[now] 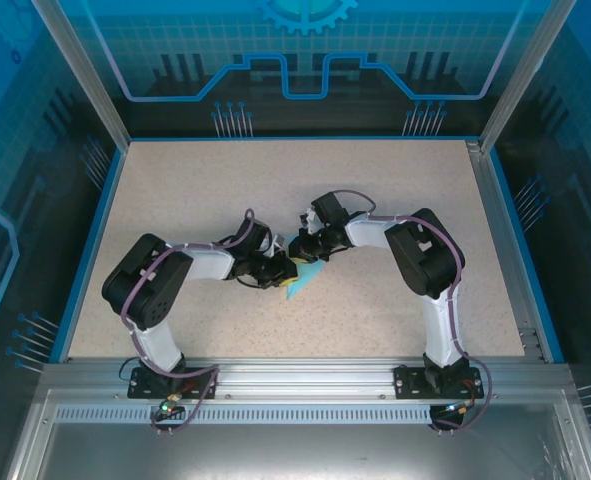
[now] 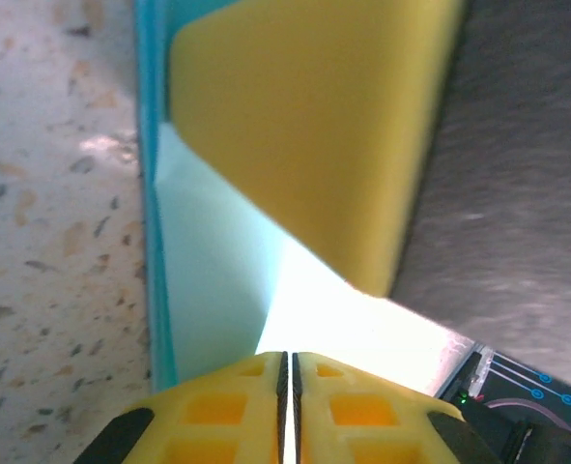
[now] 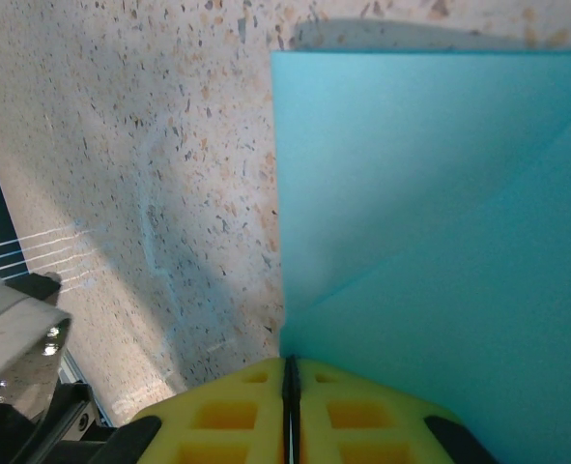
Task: Fold a paper plane with a square sheet of paper (pick it up from the middle)
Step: Fourth fold the wing at the center of the table.
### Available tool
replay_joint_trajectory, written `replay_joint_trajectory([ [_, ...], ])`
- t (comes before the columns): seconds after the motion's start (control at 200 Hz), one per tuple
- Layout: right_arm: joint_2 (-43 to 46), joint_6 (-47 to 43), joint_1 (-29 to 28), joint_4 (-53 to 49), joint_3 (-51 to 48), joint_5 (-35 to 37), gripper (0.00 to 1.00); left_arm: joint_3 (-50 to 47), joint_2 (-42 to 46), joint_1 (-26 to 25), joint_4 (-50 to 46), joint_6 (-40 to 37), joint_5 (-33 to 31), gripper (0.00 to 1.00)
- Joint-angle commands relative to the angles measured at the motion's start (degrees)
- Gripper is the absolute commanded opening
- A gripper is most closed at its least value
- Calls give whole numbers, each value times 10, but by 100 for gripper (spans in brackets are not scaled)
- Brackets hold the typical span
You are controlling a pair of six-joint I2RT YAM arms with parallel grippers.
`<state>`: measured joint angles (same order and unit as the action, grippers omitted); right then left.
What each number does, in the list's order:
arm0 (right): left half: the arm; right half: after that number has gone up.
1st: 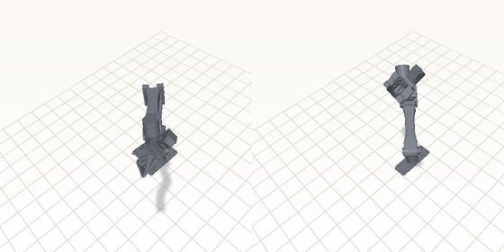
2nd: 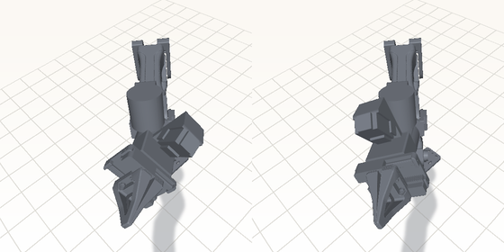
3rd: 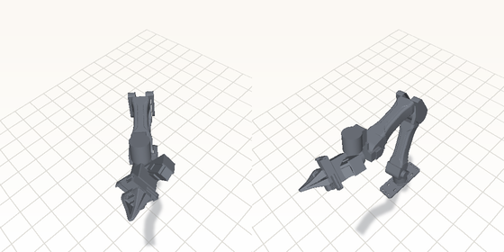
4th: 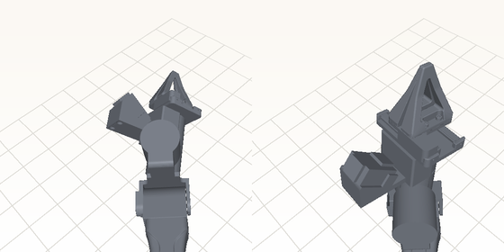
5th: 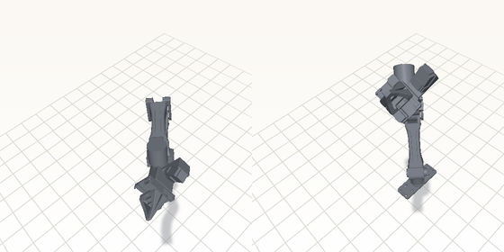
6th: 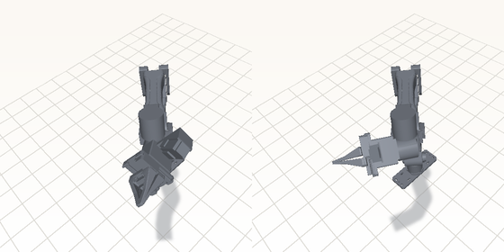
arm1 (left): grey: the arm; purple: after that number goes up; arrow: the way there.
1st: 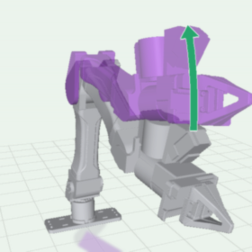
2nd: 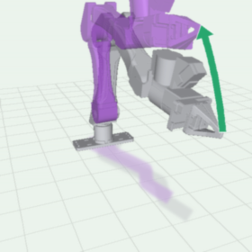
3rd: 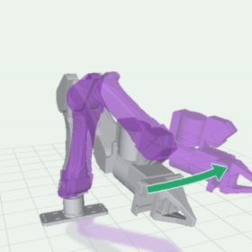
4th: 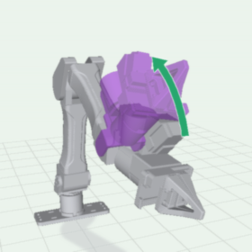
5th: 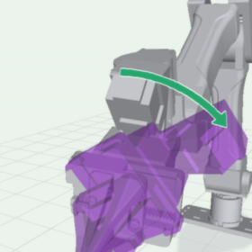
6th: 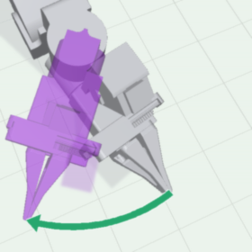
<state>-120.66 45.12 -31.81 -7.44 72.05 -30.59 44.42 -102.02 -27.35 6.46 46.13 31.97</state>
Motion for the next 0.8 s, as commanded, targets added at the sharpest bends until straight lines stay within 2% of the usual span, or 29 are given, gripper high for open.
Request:
replay_joint_trajectory([
  [0.0,-44,-10,3,-64,-31,49,11,-16,-13,-5,-30,-30,-5,12],
  [0.355,-46,-9,3,-64,-31,51,11,-40,25,-7,-79,-60,-29,10],
  [0.62,-45,-9,3,-67,-29,52,11,-5,82,-25,-75,-60,-11,14],
  [0.795,-46,-8,3,-66,-29,52,11,11,71,-32,-70,-55,10,14],
])
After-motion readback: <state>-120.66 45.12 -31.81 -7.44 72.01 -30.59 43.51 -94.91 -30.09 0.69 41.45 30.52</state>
